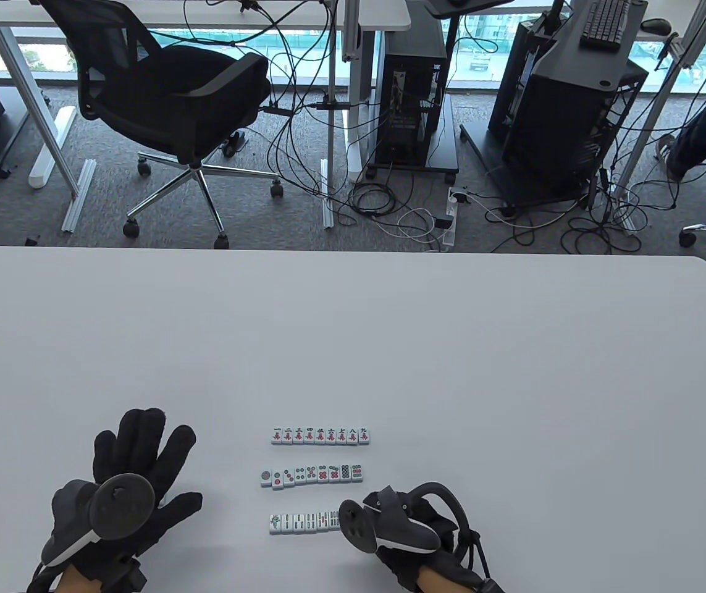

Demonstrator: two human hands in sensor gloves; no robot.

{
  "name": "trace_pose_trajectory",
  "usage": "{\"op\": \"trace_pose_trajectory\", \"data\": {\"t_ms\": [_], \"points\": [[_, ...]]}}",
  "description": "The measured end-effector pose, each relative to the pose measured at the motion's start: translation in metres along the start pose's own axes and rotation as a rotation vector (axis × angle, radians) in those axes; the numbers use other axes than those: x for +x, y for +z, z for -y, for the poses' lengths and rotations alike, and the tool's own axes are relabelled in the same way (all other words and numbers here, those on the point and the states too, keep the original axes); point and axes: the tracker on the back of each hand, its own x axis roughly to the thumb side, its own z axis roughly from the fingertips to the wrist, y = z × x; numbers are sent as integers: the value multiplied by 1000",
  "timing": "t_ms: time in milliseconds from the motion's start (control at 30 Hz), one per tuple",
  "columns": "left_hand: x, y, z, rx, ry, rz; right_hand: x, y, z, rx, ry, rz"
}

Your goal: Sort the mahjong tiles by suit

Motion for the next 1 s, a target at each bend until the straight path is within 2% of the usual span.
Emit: {"op": "trace_pose_trajectory", "data": {"t_ms": [233, 367, 567, 733, 900, 1000], "points": [[0, 0, 1, -4, -3, 1, 0, 1, 0, -26, 14, -2], [0, 0, 1, -6, -4, 0, -10, 8, 8, -48, -21, -21], [2, 0, 0, 33, -3, 30, -48, 30, 32, -221, -131, -135], [1, -1, 2, 27, -7, 24, -84, 51, 44, -356, -224, -229], [1, -1, 4, 23, -13, 28, -115, 69, 47, -425, -215, -303], [0, -2, 6, 16, -21, 21, -130, 77, 40, -424, -169, -347]]}}
